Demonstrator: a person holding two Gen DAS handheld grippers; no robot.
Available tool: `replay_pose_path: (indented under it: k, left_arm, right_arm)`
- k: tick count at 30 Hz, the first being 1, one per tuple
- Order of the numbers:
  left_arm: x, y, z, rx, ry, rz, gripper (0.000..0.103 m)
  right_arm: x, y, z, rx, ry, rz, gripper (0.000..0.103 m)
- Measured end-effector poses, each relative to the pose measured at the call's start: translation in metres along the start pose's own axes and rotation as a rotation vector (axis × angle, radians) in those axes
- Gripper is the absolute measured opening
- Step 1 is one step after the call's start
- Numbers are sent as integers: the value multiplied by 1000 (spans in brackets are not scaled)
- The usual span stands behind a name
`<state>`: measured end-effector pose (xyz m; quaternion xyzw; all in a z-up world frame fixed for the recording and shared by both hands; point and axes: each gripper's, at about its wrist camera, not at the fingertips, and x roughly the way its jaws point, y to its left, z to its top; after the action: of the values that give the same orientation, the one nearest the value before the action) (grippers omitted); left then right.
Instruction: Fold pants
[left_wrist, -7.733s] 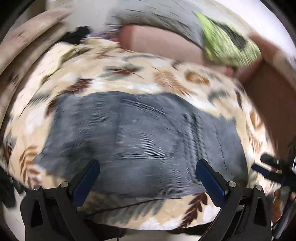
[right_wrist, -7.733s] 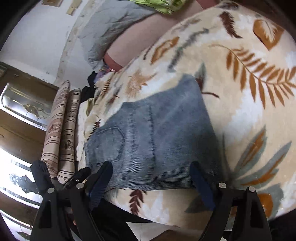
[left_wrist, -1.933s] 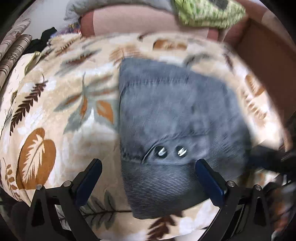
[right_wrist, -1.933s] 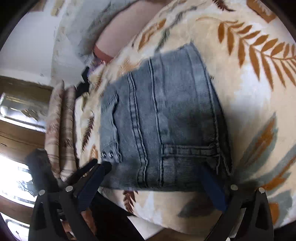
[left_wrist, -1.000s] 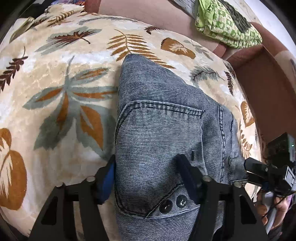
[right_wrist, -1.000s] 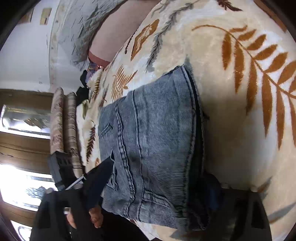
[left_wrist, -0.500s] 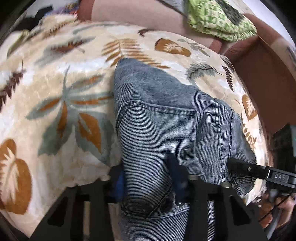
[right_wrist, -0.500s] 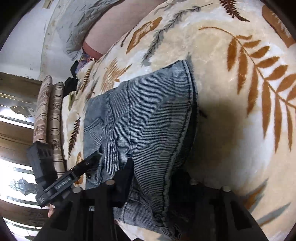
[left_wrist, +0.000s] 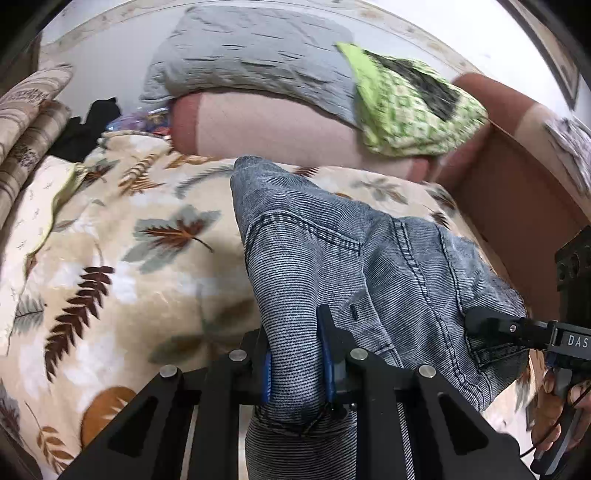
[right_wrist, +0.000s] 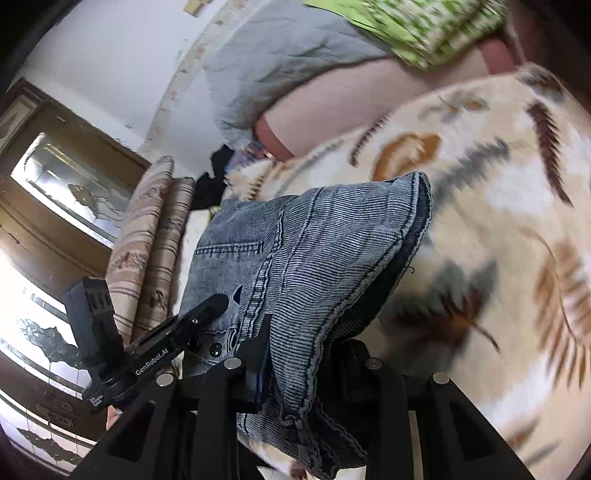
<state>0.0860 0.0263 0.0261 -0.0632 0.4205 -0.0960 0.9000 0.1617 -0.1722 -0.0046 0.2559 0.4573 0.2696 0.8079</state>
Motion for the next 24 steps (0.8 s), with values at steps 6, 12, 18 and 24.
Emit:
replay_pose_path:
  k: [6,12,18,24]
  left_arm:
    - [71,38,-27,-64,161,77,34]
    - [63,70,-53,-197,177,126,73]
    - [16,43,-58,-85,37,152,83]
    - [60,48,-88,-87,186,222,87]
  right_arm:
    - [81,-31,-6,46,154,-87,37]
    - [85,-47,-34,27,160,-266,63]
    - [34,-1,-37,-42,4,-155,66]
    - [91,-27,-70,23,170,-130,79]
